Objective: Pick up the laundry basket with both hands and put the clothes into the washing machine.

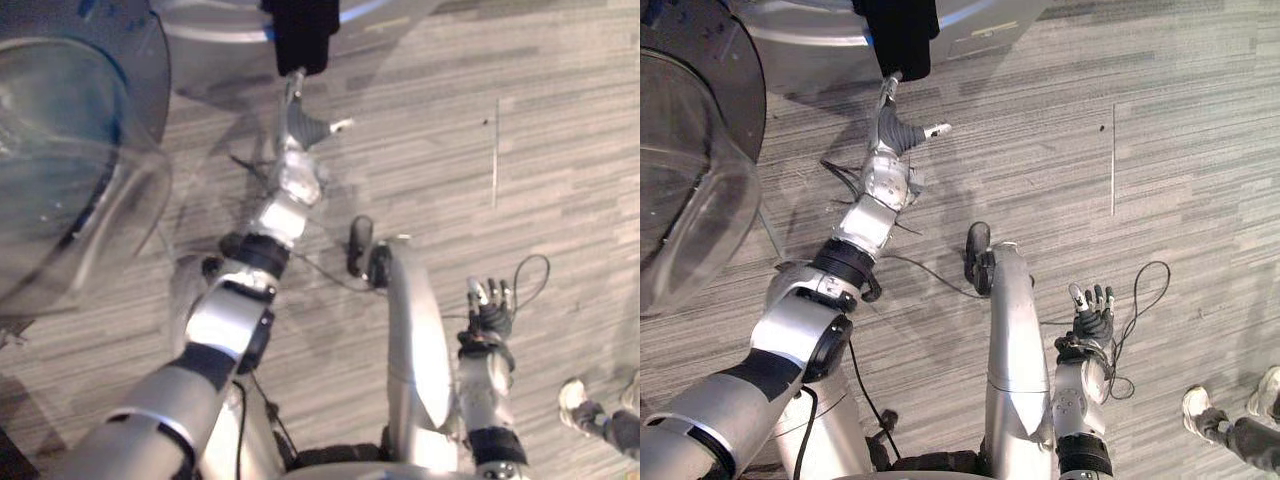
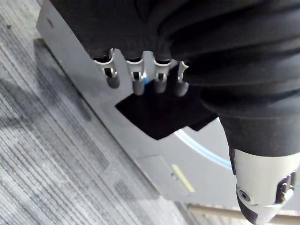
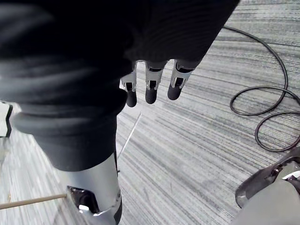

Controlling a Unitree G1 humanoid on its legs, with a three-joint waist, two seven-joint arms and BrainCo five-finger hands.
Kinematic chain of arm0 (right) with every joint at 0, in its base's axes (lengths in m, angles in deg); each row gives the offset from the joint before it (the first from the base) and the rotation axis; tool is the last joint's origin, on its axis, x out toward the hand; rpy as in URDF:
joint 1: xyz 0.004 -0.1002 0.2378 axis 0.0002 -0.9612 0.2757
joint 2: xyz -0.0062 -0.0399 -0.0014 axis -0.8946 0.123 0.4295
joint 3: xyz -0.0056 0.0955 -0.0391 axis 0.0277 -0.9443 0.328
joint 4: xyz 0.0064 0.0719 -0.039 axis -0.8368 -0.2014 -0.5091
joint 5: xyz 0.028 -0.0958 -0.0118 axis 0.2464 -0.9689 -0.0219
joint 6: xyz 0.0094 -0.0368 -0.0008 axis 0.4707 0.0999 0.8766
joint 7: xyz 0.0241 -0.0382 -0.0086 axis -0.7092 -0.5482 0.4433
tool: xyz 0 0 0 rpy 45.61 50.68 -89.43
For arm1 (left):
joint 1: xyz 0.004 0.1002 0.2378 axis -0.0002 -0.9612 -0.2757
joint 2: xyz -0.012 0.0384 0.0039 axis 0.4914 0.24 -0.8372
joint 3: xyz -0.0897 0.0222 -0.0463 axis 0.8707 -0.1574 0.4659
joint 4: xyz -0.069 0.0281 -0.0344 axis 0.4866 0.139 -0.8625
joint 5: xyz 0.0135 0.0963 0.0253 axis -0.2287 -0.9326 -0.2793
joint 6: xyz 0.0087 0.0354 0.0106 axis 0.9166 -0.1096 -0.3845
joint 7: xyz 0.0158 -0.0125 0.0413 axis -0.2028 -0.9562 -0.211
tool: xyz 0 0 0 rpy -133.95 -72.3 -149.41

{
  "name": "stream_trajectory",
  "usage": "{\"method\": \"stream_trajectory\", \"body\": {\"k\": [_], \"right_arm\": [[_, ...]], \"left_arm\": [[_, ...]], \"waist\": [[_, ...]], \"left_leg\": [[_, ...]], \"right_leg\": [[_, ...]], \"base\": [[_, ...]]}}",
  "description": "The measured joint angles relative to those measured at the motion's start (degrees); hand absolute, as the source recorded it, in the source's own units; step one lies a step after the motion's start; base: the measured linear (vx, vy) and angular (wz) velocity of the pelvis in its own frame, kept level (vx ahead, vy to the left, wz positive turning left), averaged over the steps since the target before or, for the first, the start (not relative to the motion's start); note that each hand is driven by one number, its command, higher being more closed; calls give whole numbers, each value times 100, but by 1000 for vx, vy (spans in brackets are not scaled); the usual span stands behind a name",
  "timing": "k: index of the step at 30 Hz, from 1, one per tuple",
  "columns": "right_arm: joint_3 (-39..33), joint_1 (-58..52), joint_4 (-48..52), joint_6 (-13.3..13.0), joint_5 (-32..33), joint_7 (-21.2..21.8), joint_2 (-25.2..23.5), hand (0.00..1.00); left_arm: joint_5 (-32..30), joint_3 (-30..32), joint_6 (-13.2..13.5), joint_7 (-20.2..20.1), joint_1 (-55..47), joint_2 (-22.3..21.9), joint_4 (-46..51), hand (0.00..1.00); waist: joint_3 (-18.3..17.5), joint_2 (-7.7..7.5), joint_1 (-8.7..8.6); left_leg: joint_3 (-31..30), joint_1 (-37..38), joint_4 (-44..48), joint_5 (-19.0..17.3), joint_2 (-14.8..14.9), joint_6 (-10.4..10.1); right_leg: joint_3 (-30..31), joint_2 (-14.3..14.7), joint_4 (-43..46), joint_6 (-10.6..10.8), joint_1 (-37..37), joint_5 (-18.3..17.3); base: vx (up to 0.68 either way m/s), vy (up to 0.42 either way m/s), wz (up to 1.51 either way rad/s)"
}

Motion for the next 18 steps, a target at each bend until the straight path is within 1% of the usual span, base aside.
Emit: {"method": "stream_trajectory", "body": {"k": [1, 4, 7, 10, 13, 15, 18], "right_arm": [[2, -2, 37, 0, 3, 3, 0, 0], [0, -66, 100, 1, 18, 9, 1, 0], [-6, -111, 147, 0, 46, 10, -1, 0], [-12, -139, 156, 2, 69, 21, 4, 0], [-12, -286, 318, 8, 68, 116, -11, 0], [-64, -358, 354, 11, 74, 124, -32, 0], [-131, -370, 359, 11, 102, 129, -44, 0]], "left_arm": [[109, 0, 1, -7, 149, 151, -2, 0], [274, -10, 7, -30, 678, 508, -10, 0], [487, -13, 60, -114, 1064, 703, -165, 0], [893, -77, 64, -137, 1281, 881, -224, 0], [1199, -131, 62, -130, 1652, 1144, -256, 0], [1490, -302, 62, -123, 2006, 1370, -401, 0], [1691, -520, 92, -103, 2125, 1451, -443, 0]], "waist": [[5, -10, -39], [27, -65, -52], [30, -91, -57], [28, -110, -59], [26, -119, -52], [28, -136, -50], [29, -148, -26]], "left_leg": [[-20, -98, 35, -1, 12, 2], [-111, -372, 165, -3, 38, 10], [-181, -542, 231, -3, 40, 10], [-185, -638, 265, -7, 51, 16], [-273, -938, 394, -22, 137, 37], [-367, -1202, 511, -28, 150, 48], [-412, -1355, 664, -65, 178, 94]], "right_leg": [[-1, 11, 15, -17, -83, 26], [-20, 61, 103, -26, -315, 46], [-59, 71, 152, -28, -437, 47], [-65, 82, 165, -27, -527, 47], [-142, 124, 199, -31, -735, 67], [-169, 180, 257, -32, -939, 91], [-174, 190, 359, -30, -1062, 91]], "base": [[-24, 0, -14], [-15, -11, -12], [-4, -9, -3], [-8, -8, -4], [-16, -3, -19], [-17, 4, -18], [-3, 7, -11]]}}
